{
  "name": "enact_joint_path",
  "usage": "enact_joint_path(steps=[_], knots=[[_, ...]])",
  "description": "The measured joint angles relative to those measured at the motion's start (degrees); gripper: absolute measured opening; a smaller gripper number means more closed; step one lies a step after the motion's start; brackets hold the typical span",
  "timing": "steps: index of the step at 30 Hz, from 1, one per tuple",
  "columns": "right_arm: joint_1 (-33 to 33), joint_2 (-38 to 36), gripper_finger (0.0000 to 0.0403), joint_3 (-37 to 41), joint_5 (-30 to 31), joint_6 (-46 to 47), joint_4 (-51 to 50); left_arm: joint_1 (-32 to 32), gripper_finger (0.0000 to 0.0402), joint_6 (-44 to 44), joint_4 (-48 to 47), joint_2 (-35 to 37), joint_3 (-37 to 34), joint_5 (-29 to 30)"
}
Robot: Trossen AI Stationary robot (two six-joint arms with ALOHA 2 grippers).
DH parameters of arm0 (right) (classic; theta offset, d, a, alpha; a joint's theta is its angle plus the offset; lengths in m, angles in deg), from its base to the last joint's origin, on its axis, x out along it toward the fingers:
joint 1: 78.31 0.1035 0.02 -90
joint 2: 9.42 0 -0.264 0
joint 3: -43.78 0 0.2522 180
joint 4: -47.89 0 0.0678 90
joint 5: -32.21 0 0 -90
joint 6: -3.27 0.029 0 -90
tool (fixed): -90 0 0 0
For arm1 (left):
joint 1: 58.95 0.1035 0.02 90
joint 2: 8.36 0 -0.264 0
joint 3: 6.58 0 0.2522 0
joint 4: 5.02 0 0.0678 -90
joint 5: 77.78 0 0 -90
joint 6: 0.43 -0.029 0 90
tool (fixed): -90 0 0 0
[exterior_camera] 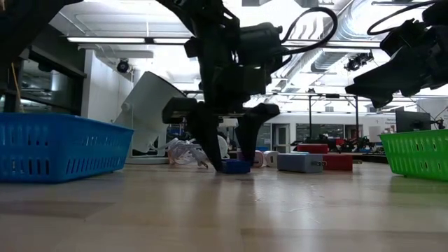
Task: Pick & Place Office items
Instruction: Put the blue digital timer into the blue bin
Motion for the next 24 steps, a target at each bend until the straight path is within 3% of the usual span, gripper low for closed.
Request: enact_joint_path(steps=[12,24], knots=[[0.00,0.00,0.0153,0.00,0.00,0.00,-0.02,0.00,0.0240,0.83,-0.29,0.00,0.00,-0.02],[0.00,0.00,0.0153,0.00,0.00,0.00,-0.01,0.00,0.0203,1.00,-0.25,0.00,0.01,-0.10]])
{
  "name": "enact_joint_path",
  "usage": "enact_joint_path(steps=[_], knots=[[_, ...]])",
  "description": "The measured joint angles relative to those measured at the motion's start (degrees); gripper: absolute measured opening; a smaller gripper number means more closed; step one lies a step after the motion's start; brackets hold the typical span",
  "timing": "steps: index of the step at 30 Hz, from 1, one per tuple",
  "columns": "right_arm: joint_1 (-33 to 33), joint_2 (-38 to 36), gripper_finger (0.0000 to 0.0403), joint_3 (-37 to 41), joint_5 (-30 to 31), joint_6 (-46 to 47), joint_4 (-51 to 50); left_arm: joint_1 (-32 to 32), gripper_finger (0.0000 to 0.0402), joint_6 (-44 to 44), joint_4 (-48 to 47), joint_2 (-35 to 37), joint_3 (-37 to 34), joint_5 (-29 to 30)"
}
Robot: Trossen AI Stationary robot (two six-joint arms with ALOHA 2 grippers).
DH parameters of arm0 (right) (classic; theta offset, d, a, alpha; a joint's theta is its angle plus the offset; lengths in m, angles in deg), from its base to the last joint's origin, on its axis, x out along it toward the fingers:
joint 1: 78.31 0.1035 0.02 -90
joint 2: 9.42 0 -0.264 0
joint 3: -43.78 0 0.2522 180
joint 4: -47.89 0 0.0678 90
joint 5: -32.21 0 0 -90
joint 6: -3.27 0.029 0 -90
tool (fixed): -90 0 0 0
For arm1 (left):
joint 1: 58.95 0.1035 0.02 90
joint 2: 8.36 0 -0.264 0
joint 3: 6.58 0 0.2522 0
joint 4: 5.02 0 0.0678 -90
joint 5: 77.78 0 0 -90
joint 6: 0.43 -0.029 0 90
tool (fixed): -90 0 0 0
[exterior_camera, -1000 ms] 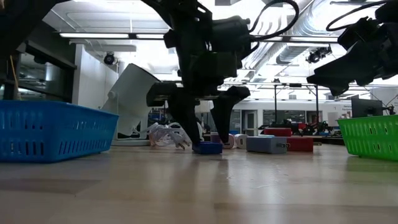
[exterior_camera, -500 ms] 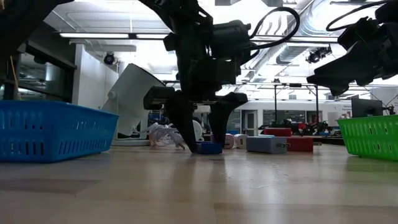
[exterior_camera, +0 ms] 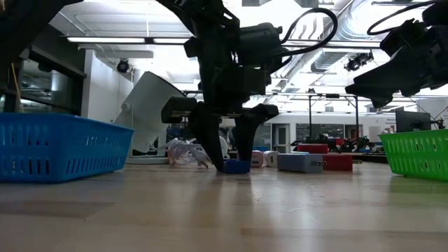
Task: Pick & Place Office items
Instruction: Put the blue digital timer into the blue bin
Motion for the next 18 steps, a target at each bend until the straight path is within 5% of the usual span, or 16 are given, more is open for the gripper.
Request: enact_joint_path(steps=[18], knots=[[-0.01,0.00,0.0153,0.00,0.00,0.00,0.00,-0.20,0.0202,0.00,0.02,0.00,0.01,-0.51]])
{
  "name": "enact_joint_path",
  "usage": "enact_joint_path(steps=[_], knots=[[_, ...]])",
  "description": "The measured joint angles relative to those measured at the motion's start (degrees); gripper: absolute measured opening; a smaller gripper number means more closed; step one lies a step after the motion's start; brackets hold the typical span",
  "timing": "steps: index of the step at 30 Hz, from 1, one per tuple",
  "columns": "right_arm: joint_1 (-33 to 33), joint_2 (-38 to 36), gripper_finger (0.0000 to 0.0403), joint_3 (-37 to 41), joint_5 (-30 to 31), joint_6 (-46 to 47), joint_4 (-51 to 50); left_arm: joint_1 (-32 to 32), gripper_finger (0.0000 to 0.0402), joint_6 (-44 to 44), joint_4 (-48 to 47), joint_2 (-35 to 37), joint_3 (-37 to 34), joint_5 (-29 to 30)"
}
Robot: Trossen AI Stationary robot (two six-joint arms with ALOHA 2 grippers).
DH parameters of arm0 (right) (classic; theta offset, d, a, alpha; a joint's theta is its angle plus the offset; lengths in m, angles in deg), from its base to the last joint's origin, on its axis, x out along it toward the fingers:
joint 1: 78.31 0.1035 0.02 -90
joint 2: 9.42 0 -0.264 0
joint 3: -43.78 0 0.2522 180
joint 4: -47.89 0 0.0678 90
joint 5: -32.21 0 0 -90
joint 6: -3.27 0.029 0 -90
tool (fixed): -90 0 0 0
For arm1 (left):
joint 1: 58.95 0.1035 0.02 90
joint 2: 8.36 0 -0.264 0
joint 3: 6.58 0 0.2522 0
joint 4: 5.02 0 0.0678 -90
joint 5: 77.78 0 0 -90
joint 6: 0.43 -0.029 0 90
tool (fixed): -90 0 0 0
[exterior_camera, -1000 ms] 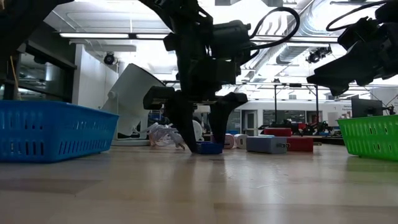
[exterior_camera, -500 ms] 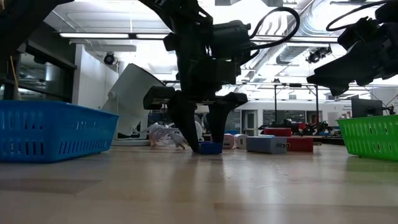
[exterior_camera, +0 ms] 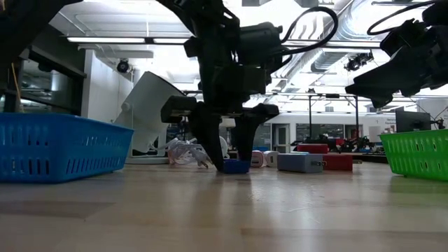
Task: Pick & Place Office items
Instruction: Put the blue digital timer into the blue bin
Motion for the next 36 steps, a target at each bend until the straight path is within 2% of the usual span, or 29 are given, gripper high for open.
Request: enact_joint_path(steps=[9,36], knots=[[0.00,0.00,0.0153,0.01,0.00,0.00,0.00,-0.28,0.0157,0.35,0.02,0.00,0.07,-0.02],[0.00,0.00,0.0153,0.01,0.00,0.01,0.01,-0.87,0.0163,1.92,-0.32,0.07,0.66,0.66]])
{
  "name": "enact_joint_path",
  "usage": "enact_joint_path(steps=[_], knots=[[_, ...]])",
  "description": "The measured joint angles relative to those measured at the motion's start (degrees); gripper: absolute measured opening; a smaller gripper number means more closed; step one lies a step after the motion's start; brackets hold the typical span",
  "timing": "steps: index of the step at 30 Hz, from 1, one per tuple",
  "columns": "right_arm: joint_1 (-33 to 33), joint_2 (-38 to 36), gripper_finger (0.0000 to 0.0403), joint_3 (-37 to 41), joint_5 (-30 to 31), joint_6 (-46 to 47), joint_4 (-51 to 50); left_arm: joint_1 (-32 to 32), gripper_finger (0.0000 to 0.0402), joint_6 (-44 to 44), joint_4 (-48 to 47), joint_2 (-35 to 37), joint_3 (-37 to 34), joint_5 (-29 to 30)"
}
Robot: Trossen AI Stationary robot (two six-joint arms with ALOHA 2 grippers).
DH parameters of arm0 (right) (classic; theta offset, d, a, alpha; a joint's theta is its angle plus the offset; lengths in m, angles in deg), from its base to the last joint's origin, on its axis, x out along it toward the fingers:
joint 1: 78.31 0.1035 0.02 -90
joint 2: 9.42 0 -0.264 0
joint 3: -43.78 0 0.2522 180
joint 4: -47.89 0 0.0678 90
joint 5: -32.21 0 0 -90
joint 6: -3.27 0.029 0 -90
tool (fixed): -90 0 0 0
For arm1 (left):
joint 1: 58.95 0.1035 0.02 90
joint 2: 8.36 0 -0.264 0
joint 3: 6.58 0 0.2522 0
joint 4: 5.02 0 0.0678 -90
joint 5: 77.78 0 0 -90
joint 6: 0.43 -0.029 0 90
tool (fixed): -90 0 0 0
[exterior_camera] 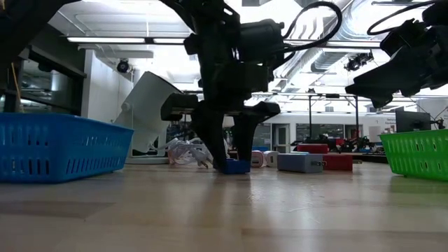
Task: Pick & Place Office items
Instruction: Put the blue digital timer into the blue bin
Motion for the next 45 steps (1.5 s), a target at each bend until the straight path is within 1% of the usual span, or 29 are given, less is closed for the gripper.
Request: enact_joint_path(steps=[6,12,17,21,27,31,35,38,45], knots=[[0.01,0.00,0.0153,-0.01,0.00,-0.01,0.00,0.00,0.0163,0.98,-1.74,0.02,2.28,-0.02],[0.01,-0.01,0.0153,0.00,0.00,0.00,0.00,-0.30,0.0163,4.13,-4.51,0.04,4.23,0.58],[-0.01,0.00,0.0153,-0.01,0.00,0.01,-0.02,-2.16,0.0163,5.24,-5.49,0.53,4.97,2.96],[-0.01,-0.02,0.0153,-0.01,0.00,0.01,0.00,-4.25,0.0163,4.95,-4.85,1.81,5.06,3.43],[0.00,-0.02,0.0153,0.00,-0.01,-0.01,0.00,-5.26,0.0163,10.60,-5.38,4.83,5.06,3.50],[-0.01,-0.02,0.0153,-0.01,0.00,0.01,0.00,-5.18,0.0163,14.26,-8.79,5.93,5.06,2.87],[0.00,-0.02,0.0153,-0.01,0.00,-0.01,0.00,-5.20,0.0163,15.70,-12.04,5.95,5.06,0.52],[0.01,-0.02,0.0153,0.01,0.00,-0.01,0.00,-5.49,0.0163,16.45,-12.30,5.95,5.06,-0.88],[0.00,-0.02,0.0153,0.00,-0.02,0.00,0.00,-5.53,0.0163,17.97,-12.68,6.38,4.97,-0.51]])
